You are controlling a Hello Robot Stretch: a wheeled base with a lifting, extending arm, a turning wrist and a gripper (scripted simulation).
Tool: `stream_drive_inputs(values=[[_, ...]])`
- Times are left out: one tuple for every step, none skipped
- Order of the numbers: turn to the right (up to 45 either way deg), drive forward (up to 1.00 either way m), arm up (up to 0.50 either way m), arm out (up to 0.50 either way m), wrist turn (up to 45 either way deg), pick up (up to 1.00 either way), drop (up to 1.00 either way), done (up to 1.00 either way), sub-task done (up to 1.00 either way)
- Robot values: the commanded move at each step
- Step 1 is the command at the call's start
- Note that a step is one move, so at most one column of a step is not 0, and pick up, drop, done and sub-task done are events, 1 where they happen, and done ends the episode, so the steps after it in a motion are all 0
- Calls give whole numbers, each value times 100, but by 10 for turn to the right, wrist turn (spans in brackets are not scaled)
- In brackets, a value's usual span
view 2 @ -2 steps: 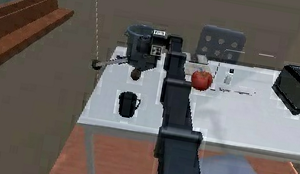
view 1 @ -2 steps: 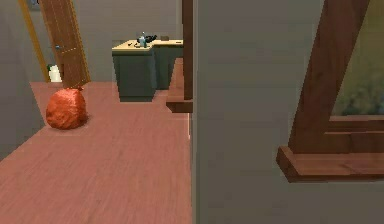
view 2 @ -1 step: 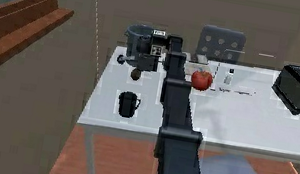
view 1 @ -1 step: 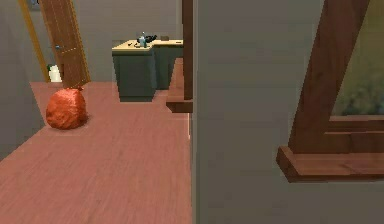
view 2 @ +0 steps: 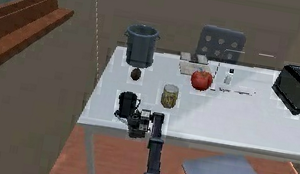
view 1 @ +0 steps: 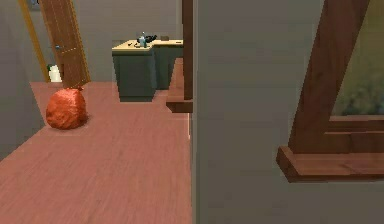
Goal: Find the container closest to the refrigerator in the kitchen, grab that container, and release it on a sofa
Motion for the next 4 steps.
stream_drive_inputs(values=[[0,0,0,0,0,100,0,0,0],[0,0,10,0,0,0,0,0,0],[0,0,26,0,0,0,0,0,0],[0,0,0,0,-450,0,0,0,0]])
